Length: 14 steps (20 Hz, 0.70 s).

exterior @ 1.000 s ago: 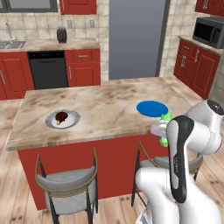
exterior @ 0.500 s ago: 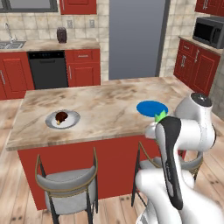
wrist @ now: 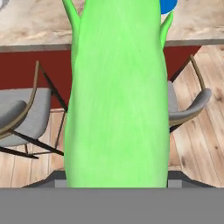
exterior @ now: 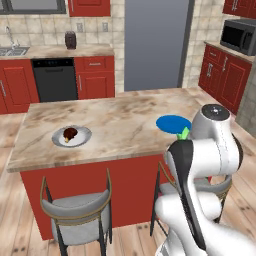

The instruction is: Transport the steak and corn to the fridge. Place the steak on the rack containing meat and place the corn on the rack containing the vegetable, ensuring meats and vegetables are on different racks.

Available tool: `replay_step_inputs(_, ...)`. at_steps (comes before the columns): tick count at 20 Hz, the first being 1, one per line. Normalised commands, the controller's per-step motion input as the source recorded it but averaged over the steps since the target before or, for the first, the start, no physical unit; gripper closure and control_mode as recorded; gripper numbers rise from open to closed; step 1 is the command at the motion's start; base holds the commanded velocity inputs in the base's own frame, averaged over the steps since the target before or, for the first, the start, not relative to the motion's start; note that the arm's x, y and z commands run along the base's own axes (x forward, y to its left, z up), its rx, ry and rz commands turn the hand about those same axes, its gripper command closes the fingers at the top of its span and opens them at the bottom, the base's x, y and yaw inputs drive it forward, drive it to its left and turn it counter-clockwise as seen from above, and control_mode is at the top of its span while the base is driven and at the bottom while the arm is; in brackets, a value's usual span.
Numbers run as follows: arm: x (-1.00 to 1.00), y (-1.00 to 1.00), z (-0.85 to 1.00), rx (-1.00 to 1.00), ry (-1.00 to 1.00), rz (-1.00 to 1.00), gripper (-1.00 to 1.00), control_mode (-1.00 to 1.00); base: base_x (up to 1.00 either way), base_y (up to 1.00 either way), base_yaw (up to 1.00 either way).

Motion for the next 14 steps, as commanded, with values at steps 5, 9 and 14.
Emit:
replay_step_inputs(5, 0.0, 0.0, 0.0, 0.0, 0.0, 0.0, 1.0, 1.0, -0.99, 0.06, 0.0)
replay_step_inputs(9, 0.0, 0.0, 0.0, 0.0, 0.0, 0.0, 1.0, 1.0, -0.97, 0.18, 0.13)
replay_step_inputs(14, 0.0, 0.0, 0.0, 0.0, 0.0, 0.0, 1.0, 1.0, -0.25, 0.0, 0.61)
